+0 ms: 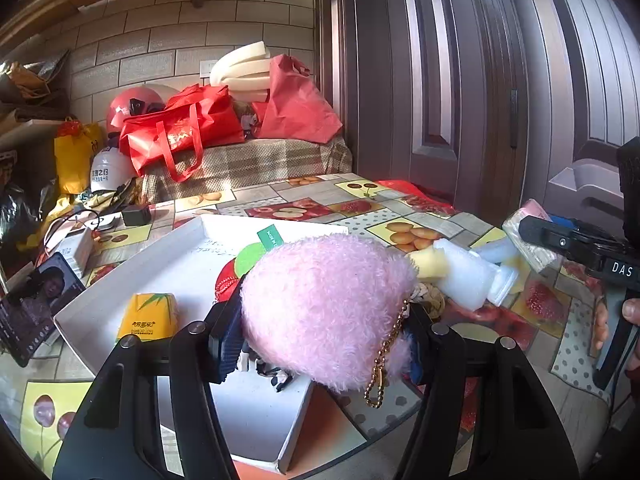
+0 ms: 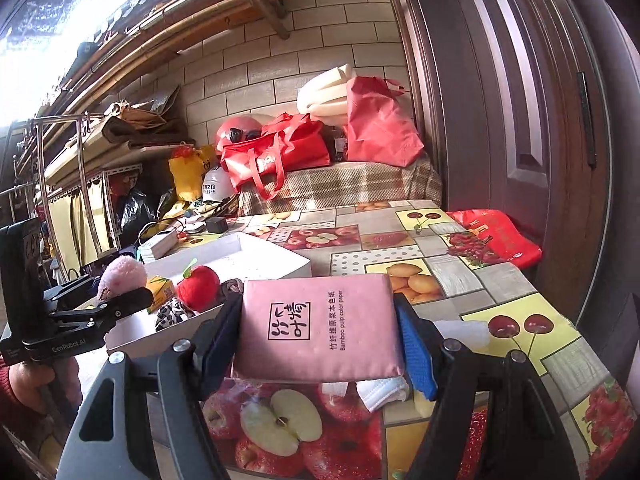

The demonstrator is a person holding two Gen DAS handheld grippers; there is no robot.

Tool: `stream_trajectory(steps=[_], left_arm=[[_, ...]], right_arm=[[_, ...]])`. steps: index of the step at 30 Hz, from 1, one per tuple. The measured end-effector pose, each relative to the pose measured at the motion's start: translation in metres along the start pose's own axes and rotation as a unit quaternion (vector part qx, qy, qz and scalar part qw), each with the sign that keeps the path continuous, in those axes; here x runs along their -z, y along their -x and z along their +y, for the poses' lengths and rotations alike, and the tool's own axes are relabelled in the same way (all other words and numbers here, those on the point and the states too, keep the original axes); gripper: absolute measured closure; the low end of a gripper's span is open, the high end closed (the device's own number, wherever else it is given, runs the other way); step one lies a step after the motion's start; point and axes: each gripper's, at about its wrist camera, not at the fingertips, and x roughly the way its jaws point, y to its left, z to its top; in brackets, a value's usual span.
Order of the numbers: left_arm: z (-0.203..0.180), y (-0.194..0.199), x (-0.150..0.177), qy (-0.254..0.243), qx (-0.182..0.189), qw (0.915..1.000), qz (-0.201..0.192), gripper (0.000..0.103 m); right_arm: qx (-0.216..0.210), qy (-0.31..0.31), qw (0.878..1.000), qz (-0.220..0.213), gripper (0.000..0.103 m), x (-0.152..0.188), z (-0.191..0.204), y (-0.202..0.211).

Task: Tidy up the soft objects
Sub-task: 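Carry the pink ball and pink pouch into the white tray and open both tools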

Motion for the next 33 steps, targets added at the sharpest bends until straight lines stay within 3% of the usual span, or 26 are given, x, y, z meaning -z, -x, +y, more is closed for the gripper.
stream_trajectory(steps=[3, 18, 33], left_arm=[[0.007, 0.0, 0.0, -0.01, -0.02, 0.9997, -0.01, 0.041], [0.079, 0.005, 0.006, 0.047, -0.098, 0.9939, -0.02, 0.04], [0.109, -0.01, 0.004, 0.07, -0.129, 0.9892, -0.004, 0.04]], right_arm=[[-0.005, 0.01, 1.0, 0.001, 0.031, -0.001, 0.007, -0.004], [-0.037, 0.047, 0.998, 0.026, 0.031, -0.001, 0.042, -0.038], [-0.092, 0.08, 0.991, 0.048, 0.031, 0.001, 0.093, -0.081]])
